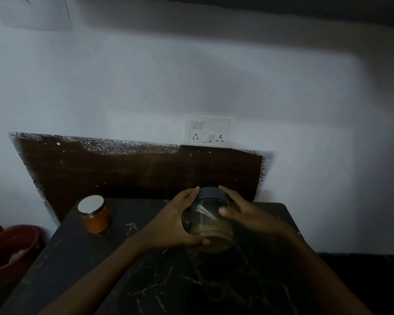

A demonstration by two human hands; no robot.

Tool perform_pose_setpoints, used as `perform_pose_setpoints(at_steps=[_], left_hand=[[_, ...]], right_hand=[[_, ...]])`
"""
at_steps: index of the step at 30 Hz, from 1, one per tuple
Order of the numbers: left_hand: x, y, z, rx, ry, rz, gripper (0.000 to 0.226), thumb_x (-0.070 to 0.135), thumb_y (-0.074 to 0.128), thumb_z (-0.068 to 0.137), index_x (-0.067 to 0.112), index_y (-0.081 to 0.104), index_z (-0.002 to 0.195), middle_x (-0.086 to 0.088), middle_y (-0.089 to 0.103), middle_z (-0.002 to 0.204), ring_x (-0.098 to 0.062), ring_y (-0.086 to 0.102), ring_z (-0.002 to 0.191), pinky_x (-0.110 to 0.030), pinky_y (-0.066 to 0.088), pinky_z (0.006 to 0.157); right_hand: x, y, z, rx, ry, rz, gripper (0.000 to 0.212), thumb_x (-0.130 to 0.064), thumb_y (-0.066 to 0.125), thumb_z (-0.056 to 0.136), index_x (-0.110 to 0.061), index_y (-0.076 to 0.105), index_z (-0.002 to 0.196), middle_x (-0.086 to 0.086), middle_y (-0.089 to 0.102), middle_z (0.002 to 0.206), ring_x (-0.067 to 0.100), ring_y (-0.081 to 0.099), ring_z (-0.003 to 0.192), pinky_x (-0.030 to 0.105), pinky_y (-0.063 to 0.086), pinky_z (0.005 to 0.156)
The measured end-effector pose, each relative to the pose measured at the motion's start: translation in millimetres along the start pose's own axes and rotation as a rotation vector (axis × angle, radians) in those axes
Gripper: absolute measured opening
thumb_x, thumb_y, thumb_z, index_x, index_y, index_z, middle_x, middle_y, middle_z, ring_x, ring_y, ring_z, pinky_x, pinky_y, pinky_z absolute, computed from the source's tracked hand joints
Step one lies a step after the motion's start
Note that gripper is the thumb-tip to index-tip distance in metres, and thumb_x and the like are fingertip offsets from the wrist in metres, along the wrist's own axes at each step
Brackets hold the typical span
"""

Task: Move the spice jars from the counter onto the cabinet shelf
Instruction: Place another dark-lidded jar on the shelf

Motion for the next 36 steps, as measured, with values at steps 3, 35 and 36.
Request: perform_pose_setpoints(at_steps=[3,35,36], left_hand=[[3,-3,0,0.006,-0.009,-0.021,0.118,0.062,0.076,0.055,0.035,0.007,0.147,0.035,0.011,0.141,0.012,0.027,0.127,-0.002,0.032,0.095],[36,-5,10,0.041,0.147,0.043,0.117,0.056,0.077,0.06,0.037,0.002,0.147,0.018,-0.001,0.151,-0.006,0.007,0.142,-0.04,0.029,0.113],[37,-7,11,0.053,0.151,0.02,0.115,0.054,0.078,0.059,0.036,0.005,0.147,0.017,0.005,0.15,-0.005,0.013,0.14,-0.037,0.033,0.112]], right_hand=[[5,-2,-6,-0.152,-0.05,0.065,0.123,-0.05,0.083,0.053,-0.049,-0.001,0.143,-0.012,0.022,0.143,0.015,0.04,0.131,0.033,0.045,0.101],[-32,3,-20,0.14,-0.24,-0.451,0.118,-0.041,0.086,0.052,-0.061,-0.002,0.129,-0.031,0.015,0.132,0.002,0.027,0.129,0.026,0.04,0.103],[-34,2,-21,0.144,-0.239,-0.444,0.121,-0.039,0.087,0.053,-0.057,-0.003,0.133,-0.032,0.013,0.133,0.002,0.025,0.13,0.028,0.041,0.103]])
Point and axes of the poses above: each hand's wrist, its own z-axis towards the middle knuckle, its own y-axis out of the palm, x = y × z, the point moved 2 cm from there along z, towards the middle knuckle
